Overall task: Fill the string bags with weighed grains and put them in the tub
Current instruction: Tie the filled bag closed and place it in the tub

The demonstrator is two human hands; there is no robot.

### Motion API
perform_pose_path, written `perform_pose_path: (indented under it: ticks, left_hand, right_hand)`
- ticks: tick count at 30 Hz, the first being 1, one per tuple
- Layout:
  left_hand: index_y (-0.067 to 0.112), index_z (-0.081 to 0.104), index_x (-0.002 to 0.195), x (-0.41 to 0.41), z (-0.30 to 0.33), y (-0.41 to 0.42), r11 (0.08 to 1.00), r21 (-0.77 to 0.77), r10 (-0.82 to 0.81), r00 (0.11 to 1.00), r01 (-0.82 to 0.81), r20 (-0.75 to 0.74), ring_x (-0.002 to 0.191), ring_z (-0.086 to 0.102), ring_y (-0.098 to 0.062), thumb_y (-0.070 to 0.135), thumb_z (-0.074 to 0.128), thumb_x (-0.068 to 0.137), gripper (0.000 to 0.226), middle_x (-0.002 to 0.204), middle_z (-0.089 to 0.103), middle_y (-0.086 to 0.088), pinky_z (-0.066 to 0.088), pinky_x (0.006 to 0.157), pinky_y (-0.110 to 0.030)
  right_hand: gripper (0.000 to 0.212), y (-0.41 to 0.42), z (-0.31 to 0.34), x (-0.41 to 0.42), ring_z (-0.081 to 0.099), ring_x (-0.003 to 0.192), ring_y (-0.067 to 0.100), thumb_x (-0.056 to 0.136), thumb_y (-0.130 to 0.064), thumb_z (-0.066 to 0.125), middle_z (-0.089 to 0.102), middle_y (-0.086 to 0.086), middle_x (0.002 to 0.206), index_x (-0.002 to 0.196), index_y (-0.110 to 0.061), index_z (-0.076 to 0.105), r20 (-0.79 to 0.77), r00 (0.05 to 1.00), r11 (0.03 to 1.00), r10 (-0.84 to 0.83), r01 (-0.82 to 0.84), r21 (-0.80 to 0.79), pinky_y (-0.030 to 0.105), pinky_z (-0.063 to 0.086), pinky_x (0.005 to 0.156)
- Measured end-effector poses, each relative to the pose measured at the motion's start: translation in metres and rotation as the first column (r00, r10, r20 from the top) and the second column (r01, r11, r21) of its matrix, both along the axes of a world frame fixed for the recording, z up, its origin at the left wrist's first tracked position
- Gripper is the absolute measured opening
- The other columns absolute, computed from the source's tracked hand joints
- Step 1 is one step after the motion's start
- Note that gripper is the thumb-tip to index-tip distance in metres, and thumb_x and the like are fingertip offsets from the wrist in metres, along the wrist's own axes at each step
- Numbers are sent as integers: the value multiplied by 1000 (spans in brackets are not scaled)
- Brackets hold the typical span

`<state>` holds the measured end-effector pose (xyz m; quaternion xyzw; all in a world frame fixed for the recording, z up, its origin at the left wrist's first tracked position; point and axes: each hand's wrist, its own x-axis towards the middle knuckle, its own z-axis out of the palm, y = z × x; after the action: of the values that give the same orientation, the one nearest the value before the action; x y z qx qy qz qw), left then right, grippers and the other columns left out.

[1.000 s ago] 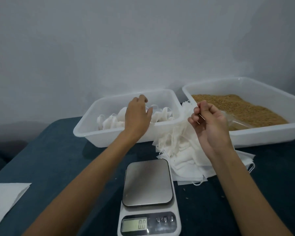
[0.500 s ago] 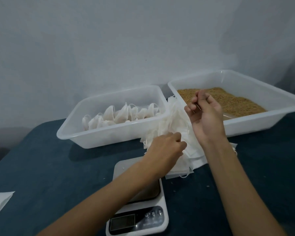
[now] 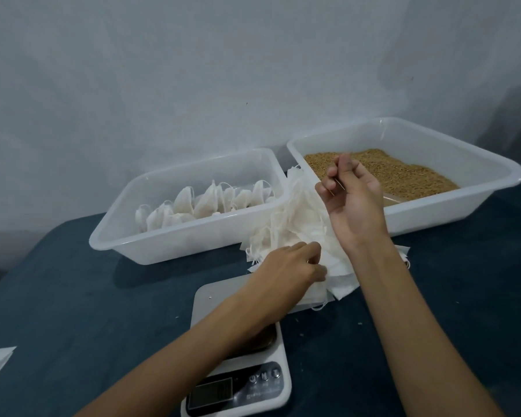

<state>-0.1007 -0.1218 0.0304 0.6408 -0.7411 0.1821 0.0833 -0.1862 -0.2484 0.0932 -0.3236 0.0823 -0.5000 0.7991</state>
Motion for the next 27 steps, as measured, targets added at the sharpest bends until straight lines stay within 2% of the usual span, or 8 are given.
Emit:
perform_pose_path:
  ticks: [3,6,12,14,16,20,23,27]
  left_hand:
    - [10,72,81,-9,-2,6,999,-42,-23,995,19,-94,66,39,-17,-2,86,72,21,86,54,-2,32,48,-29]
    - [3,73,83,-16,0,5,999,-47,-30,963,18,-269,66,48,-21,5,73,92,9,90,57,-7,48,53,-39]
    - [13,71,93,-17,16,19,991,-135,-83,733,-12,-675,73,50,-8,14,69,99,7,92,60,6,43,71,-20]
    - [19,67,91,-7,22,32,982,-155,-72,546,-108,-835,73,55,-8,20,66,100,9,85,62,12,46,70,-21]
    - [21,65,88,6,28,44,972,-143,-92,257,-188,-962,67,54,-10,21,64,101,13,77,61,9,46,64,-22]
    - [14,64,90,23,37,59,966,-63,-114,-192,-252,-975,62,50,-18,31,65,94,18,77,56,-10,44,67,-35]
    - [8,63,99,31,41,60,961,-93,-188,-369,-259,-910,66,49,-16,30,66,91,23,83,55,-10,49,62,-28]
    - [5,57,120,41,38,57,944,-109,-248,-454,-311,-856,83,52,-21,25,62,94,34,101,55,-15,57,71,-27]
  right_hand:
    - [15,1,0,0,47,58,11,104,-15,54,57,1,69,91,-7,57,-7,1000,1000,-1,0,-13,24,47,59]
    - [15,1,-1,0,47,58,11,103,-15,53,56,1,70,91,-7,57,-14,1000,1000,-6,6,-16,24,47,59]
    - [16,-6,2,-6,47,59,11,103,-14,54,57,1,71,89,-8,59,23,1000,999,-1,2,-32,24,46,59]
    - [16,-9,3,-10,47,59,11,103,-15,55,58,0,73,89,-9,60,57,998,998,12,-9,-54,24,46,59]
    - [16,-10,5,-12,48,59,11,103,-17,56,58,0,74,90,-9,61,62,998,997,18,-13,-79,24,46,59]
    - [16,-2,8,-10,49,58,12,103,-20,57,60,1,74,93,-9,61,-38,999,980,-38,30,-197,26,48,61]
    - [18,5,11,-9,49,57,14,103,-24,57,60,1,74,93,-9,61,-97,989,954,-115,82,-288,28,48,62]
    - [16,13,11,-4,49,56,15,101,-22,60,61,2,72,92,-9,61,-164,968,914,-189,112,-389,29,47,61]
